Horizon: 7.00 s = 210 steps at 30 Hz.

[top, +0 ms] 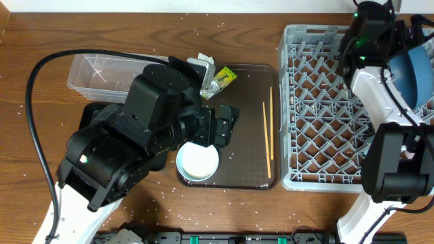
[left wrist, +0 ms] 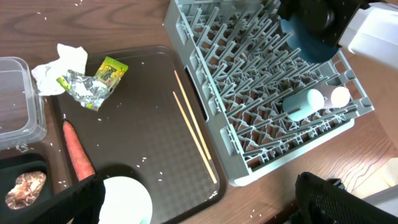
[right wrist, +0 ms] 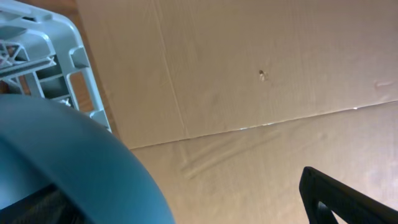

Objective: Sort waste into correct bins and load items into the dishwasher rack

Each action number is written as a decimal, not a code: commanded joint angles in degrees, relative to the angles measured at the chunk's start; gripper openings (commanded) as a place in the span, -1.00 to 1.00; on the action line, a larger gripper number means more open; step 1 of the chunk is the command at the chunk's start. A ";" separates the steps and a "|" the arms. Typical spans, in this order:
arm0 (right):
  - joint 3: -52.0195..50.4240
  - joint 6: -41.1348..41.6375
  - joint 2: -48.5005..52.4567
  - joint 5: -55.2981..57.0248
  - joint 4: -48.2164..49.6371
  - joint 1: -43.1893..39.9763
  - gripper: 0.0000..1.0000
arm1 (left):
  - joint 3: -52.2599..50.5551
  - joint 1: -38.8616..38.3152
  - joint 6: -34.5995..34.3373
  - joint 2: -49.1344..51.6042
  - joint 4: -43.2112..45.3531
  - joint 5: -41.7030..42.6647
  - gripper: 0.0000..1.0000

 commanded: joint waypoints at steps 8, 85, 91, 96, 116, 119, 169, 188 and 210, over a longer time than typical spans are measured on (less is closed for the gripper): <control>0.72 0.90 -3.52 -5.16 -7.50 9.46 0.99 | 0.92 0.20 0.79 -0.55 -1.31 0.35 0.95; 0.68 75.65 -32.24 -89.44 -69.42 16.31 0.64 | -21.46 11.04 8.52 21.92 -0.55 7.91 0.72; 0.68 75.65 -32.24 -89.48 -70.51 13.75 0.68 | -24.24 7.76 8.50 24.39 -0.98 3.74 0.51; 0.68 75.65 -32.24 -89.48 -70.66 13.09 0.70 | -25.53 2.36 8.15 24.39 -0.31 3.72 0.39; 0.68 75.65 -32.24 -89.44 -71.08 13.09 0.70 | -39.56 -1.86 1.36 25.40 15.58 5.25 -0.71; 0.68 75.65 -32.24 -89.44 -71.23 13.09 0.69 | -40.13 -1.84 1.33 26.95 16.17 5.44 -0.71; 0.68 75.60 -32.24 -89.48 -74.25 13.09 0.67 | -31.91 1.25 4.63 30.58 7.54 5.42 -0.88; 0.68 75.60 -32.24 -89.46 -75.12 13.09 0.66 | -25.46 30.62 5.42 2.40 1.11 15.50 -0.88; 0.68 75.60 -32.24 -89.46 -75.28 13.09 0.67 | -50.53 75.28 42.45 18.03 18.99 79.45 -0.88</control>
